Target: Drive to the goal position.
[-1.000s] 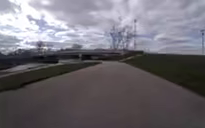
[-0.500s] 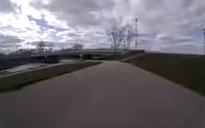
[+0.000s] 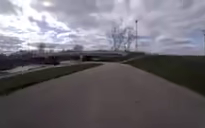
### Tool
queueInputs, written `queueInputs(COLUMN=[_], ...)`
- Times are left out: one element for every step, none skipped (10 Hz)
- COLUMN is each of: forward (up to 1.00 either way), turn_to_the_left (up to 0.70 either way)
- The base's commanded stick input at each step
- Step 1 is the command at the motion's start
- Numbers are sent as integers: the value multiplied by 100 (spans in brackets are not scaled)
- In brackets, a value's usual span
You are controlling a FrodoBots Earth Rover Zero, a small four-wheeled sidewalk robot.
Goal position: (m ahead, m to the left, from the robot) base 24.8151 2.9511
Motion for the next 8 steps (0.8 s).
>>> queueInputs(forward=[100, 100, 100, 100, 100, 100, 100, 100], turn_to_the_left=[-9, -23, -14, 0, 0, 0, 0, 0])
